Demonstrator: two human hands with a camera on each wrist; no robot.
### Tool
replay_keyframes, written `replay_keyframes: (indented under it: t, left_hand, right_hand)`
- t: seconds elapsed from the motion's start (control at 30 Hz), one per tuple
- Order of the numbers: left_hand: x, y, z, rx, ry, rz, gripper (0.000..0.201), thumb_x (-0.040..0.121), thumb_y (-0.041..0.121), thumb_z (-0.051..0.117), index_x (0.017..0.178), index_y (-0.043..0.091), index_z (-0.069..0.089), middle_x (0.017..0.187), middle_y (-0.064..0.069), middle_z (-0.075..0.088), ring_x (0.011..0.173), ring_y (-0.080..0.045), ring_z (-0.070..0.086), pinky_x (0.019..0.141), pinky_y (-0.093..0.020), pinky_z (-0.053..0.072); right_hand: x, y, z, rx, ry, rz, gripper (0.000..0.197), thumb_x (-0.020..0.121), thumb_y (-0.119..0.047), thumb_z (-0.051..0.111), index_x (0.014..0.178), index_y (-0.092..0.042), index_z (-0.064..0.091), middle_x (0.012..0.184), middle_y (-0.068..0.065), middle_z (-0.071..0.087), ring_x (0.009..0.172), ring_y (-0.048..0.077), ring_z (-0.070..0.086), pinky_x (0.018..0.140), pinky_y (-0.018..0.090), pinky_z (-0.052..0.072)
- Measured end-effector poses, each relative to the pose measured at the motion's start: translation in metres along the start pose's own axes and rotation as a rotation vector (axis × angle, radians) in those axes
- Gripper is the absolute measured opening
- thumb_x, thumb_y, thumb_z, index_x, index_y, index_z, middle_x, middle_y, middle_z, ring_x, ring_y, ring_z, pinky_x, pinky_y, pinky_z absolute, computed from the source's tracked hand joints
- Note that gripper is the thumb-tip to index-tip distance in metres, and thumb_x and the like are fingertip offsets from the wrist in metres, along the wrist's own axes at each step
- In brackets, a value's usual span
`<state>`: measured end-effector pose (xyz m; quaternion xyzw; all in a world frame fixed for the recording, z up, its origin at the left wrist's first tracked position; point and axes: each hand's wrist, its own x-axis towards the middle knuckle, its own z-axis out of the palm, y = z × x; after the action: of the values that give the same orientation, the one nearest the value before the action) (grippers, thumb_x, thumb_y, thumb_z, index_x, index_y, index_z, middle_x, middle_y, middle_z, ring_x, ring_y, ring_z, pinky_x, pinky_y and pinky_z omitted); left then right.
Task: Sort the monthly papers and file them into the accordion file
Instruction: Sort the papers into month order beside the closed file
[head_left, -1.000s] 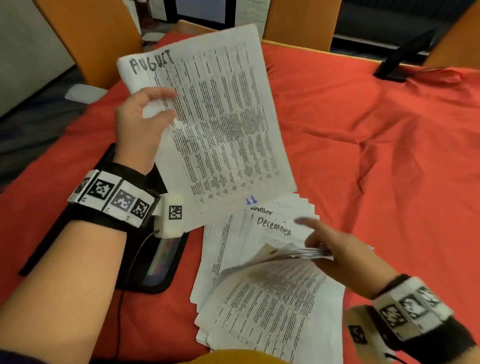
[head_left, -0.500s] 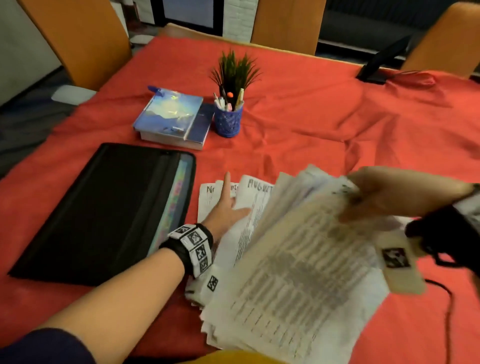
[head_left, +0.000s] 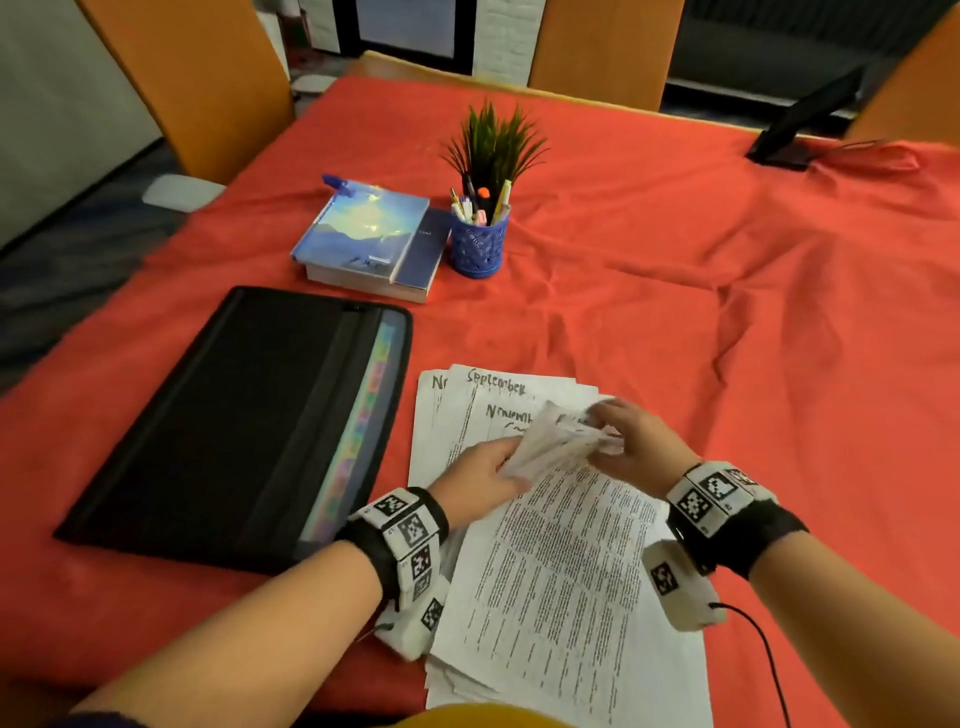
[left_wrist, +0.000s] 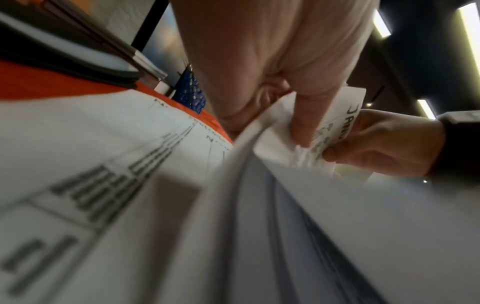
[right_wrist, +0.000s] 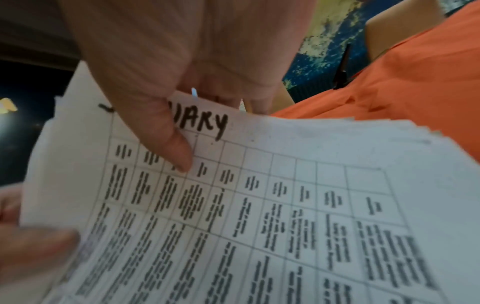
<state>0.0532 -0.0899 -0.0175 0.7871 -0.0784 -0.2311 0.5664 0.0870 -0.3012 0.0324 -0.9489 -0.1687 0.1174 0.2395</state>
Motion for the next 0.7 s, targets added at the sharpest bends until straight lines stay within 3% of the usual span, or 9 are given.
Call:
replay_keyframes:
  t: [0.1, 0.17, 0.27, 0.37, 0.43, 0.5, 0.57, 0.63, 0.7]
  left_hand:
    - [-0.008, 0.003, -0.013, -0.123, -0.108, 0.013, 0.023, 0.086, 0.046, 0.060, 0.098, 0.027, 0.065, 0.100, 0.005, 0.069, 0.094, -0.011, 0.062, 0.090, -0.029, 0.048]
    - [-0.004, 0.000, -0.024, -0.214, 0.028, -0.032, 0.036, 0.088, 0.054, 0.048, 0.090, 0.024, 0.068, 0.102, 0.000, 0.070, 0.098, -0.013, 0.061, 0.088, -0.031, 0.046]
    - [0.009, -0.009, -0.033, -0.111, 0.302, -0.144, 0.022, 0.093, 0.032, 0.053, 0.078, 0.022, 0.066, 0.086, 0.003, 0.066, 0.091, -0.018, 0.060, 0.078, -0.034, 0.049]
    - [0.021, -0.017, -0.027, 0.113, 0.252, -0.269, 0.008, 0.087, 0.022, 0.059, 0.089, 0.016, 0.065, 0.092, -0.002, 0.066, 0.090, -0.022, 0.063, 0.084, -0.038, 0.054]
    - [0.028, -0.016, -0.018, 0.160, 0.244, -0.319, 0.016, 0.083, 0.021, 0.062, 0.097, 0.015, 0.063, 0.098, -0.006, 0.064, 0.092, -0.023, 0.062, 0.086, -0.042, 0.053]
    - [0.032, -0.010, -0.012, 0.152, 0.234, -0.336, 0.022, 0.082, 0.021, 0.064, 0.103, 0.016, 0.061, 0.099, -0.005, 0.058, 0.091, -0.022, 0.060, 0.084, -0.037, 0.053]
    - [0.035, -0.007, -0.010, 0.084, 0.201, -0.343, 0.018, 0.084, 0.018, 0.064, 0.099, 0.008, 0.064, 0.088, -0.007, 0.058, 0.078, -0.021, 0.058, 0.072, -0.029, 0.048]
    - [0.035, -0.006, -0.013, -0.040, 0.196, -0.356, 0.012, 0.085, 0.014, 0.066, 0.084, 0.002, 0.064, 0.073, -0.007, 0.057, 0.063, -0.018, 0.052, 0.059, -0.024, 0.044]
    - [0.032, -0.004, -0.017, -0.124, 0.248, -0.328, 0.017, 0.081, 0.010, 0.070, 0.070, 0.010, 0.058, 0.065, -0.002, 0.054, 0.058, -0.015, 0.050, 0.052, -0.020, 0.041]
  right_hand:
    - [-0.015, -0.003, 0.005, 0.033, 0.006, 0.005, 0.035, 0.077, -0.008, 0.068, 0.101, -0.019, 0.045, 0.083, -0.006, 0.057, 0.075, 0.017, 0.056, 0.066, 0.025, 0.041]
    - [-0.027, 0.001, 0.009, 0.045, 0.007, -0.035, 0.046, 0.076, -0.006, 0.067, 0.116, -0.016, 0.045, 0.079, -0.012, 0.056, 0.072, 0.013, 0.057, 0.066, 0.026, 0.047]
    - [-0.039, 0.006, 0.014, -0.021, 0.005, -0.205, 0.034, 0.071, -0.005, 0.064, 0.101, -0.019, 0.063, 0.081, -0.010, 0.060, 0.070, 0.007, 0.056, 0.064, 0.023, 0.047]
    - [-0.045, 0.005, 0.020, -0.058, -0.014, -0.222, 0.028, 0.062, -0.004, 0.055, 0.083, -0.019, 0.067, 0.080, -0.003, 0.061, 0.071, 0.011, 0.057, 0.064, 0.013, 0.035]
    - [-0.045, 0.005, 0.024, -0.043, -0.003, -0.203, 0.031, 0.059, 0.000, 0.055, 0.081, -0.019, 0.067, 0.082, -0.002, 0.060, 0.074, 0.011, 0.055, 0.066, 0.009, 0.032]
    - [-0.042, 0.006, 0.026, -0.020, 0.031, -0.195, 0.031, 0.060, 0.002, 0.058, 0.082, -0.017, 0.067, 0.088, 0.001, 0.061, 0.079, 0.009, 0.054, 0.072, 0.008, 0.031]
    - [-0.040, 0.007, 0.027, -0.015, 0.056, -0.189, 0.028, 0.062, 0.003, 0.060, 0.082, -0.015, 0.067, 0.097, 0.006, 0.062, 0.083, 0.016, 0.058, 0.076, 0.013, 0.036]
    - [-0.037, 0.008, 0.027, -0.024, 0.048, -0.160, 0.026, 0.064, 0.006, 0.065, 0.083, -0.012, 0.068, 0.109, 0.014, 0.060, 0.087, 0.026, 0.061, 0.075, 0.029, 0.046]
    - [-0.031, 0.008, 0.026, -0.047, 0.008, -0.122, 0.025, 0.068, 0.007, 0.067, 0.087, -0.009, 0.069, 0.123, 0.019, 0.053, 0.097, 0.031, 0.059, 0.082, 0.037, 0.047]
